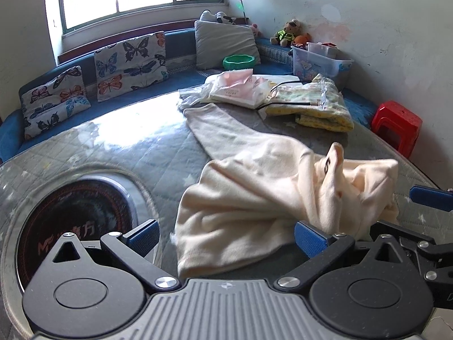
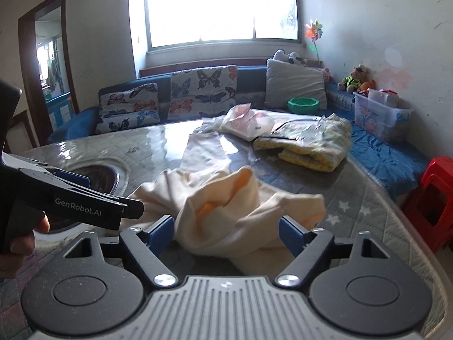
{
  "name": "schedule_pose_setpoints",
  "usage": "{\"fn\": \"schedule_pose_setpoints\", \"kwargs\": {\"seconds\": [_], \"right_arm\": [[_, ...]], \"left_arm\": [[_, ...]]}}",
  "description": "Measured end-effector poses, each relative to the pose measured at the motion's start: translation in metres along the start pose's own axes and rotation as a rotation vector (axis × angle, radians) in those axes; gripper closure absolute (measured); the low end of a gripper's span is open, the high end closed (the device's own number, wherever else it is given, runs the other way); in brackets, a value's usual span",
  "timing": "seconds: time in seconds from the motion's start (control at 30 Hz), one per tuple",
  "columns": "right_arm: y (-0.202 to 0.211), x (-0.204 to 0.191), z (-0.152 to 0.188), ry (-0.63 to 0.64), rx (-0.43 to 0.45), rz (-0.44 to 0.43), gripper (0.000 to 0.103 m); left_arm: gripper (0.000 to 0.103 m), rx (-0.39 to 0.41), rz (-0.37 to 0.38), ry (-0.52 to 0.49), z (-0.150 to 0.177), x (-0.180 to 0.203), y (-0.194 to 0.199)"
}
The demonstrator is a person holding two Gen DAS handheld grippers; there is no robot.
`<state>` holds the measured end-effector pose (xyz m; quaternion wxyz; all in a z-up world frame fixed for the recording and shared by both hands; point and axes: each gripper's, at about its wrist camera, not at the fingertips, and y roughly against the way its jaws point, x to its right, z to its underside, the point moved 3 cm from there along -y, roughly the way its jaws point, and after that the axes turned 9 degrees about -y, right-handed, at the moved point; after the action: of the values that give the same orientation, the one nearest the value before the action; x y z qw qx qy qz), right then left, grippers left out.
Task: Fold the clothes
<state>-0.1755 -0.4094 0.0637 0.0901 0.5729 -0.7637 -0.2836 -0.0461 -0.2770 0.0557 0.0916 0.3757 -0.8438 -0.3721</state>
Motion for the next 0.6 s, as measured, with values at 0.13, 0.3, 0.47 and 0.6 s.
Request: {"fn": "schedule_pose_setpoints", "kwargs": {"seconds": [0.13,0.3,0.47,0.6], "right_arm": [[-0.005,0.009,-0.011,-0.012,0.022,0.018,0.022],[-0.017,0.025,-0.024,-0.036,0.032,0.04,0.025],[-0.027,0.043,-0.034,-0.065,0.039,0.062,0.029],[-0.036,0.059,-0.039,-0.109,0.029,0.082,0.032]], "left_arm": [[0.001,0.015,0.021,0.007,-0.021,0.003,-0.006],[0.006,0.009,0.058,0.021,-0.048,0.008,-0.021],[0.006,-0.022,0.079,0.052,-0.071,0.013,-0.042],[0.005,-0.054,0.079,0.071,-0.086,0.02,-0.06]]}}
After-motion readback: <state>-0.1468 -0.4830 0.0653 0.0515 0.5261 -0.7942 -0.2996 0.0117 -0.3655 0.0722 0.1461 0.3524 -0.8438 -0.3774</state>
